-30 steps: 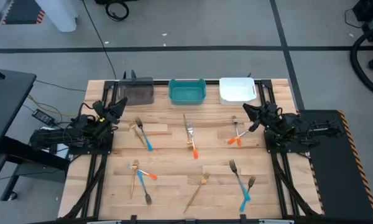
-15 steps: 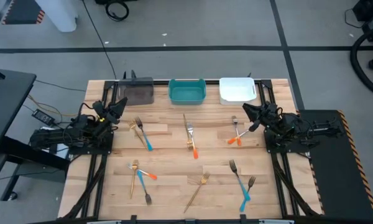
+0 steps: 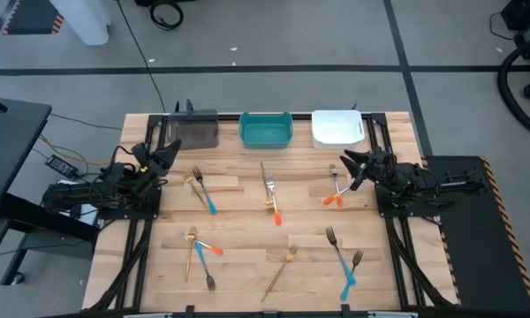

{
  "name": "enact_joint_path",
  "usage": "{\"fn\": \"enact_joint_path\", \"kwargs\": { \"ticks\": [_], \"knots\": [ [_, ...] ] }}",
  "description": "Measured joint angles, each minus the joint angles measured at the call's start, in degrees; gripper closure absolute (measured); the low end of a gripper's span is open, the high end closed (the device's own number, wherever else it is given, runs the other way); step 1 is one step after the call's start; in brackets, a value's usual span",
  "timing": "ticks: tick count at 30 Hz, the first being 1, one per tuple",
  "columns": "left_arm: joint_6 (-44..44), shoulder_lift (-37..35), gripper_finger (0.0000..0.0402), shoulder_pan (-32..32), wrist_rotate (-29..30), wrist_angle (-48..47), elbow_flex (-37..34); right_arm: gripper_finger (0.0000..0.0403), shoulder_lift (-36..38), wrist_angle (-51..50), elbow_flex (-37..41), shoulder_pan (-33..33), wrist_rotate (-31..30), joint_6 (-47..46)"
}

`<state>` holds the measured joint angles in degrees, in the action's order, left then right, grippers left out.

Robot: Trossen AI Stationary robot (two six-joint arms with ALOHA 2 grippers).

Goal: Sort silverware by color (type)
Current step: Put the orange fork into the white bin

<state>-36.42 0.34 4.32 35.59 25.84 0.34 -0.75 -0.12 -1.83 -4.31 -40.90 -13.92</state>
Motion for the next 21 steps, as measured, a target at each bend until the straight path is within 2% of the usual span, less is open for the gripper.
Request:
{"fn": "enact_joint_path", "kwargs": {
  "ticks": [5, 11, 21],
  "knots": [
    [-0.6, 0.0, 0.0349, 0.0, -0.1, 0.0, 0.0, 0.0244, 0.0, 0.3, 0.0, 0.0, -2.9, 0.0],
    [0.8, 0.0, 0.0349, 0.0, -0.1, 0.0, 0.0, 0.0246, 0.0, 2.4, 0.0, 0.0, -2.9, 0.0],
    [2.2, 0.0, 0.0349, 0.0, -0.1, 0.3, 0.0, 0.0246, 0.0, 0.4, 0.0, 0.0, -2.9, 0.1]
  ]
}}
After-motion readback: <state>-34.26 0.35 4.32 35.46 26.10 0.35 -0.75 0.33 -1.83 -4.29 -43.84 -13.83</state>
